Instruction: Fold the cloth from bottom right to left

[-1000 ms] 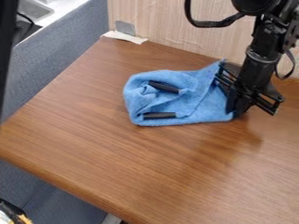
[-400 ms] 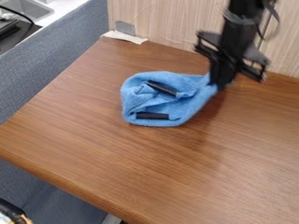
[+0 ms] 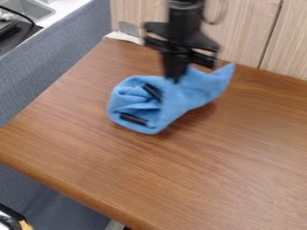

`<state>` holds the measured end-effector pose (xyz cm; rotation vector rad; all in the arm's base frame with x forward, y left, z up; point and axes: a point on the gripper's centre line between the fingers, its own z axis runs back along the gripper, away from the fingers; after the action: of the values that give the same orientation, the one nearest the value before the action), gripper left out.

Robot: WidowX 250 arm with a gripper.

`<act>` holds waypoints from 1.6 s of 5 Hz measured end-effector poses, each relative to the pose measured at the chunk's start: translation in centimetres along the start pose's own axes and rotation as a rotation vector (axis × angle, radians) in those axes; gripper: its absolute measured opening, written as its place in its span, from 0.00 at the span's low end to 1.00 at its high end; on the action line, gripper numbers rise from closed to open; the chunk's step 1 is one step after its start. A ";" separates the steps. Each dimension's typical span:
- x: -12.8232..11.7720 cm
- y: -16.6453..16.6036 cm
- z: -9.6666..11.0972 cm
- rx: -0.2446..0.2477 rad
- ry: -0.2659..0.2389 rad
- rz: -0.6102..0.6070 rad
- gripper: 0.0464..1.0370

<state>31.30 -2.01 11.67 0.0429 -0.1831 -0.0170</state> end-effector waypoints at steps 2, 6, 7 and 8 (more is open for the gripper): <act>-3.4 4.6 -2.3 0.014 0.071 0.140 0.01; -4.1 7.9 -8.1 0.037 0.187 0.161 0.02; -4.1 7.8 -8.1 0.029 0.209 0.172 0.17; -4.5 7.8 -8.0 0.023 0.217 0.196 0.34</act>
<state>28.48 6.23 3.37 0.0493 0.0299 0.1849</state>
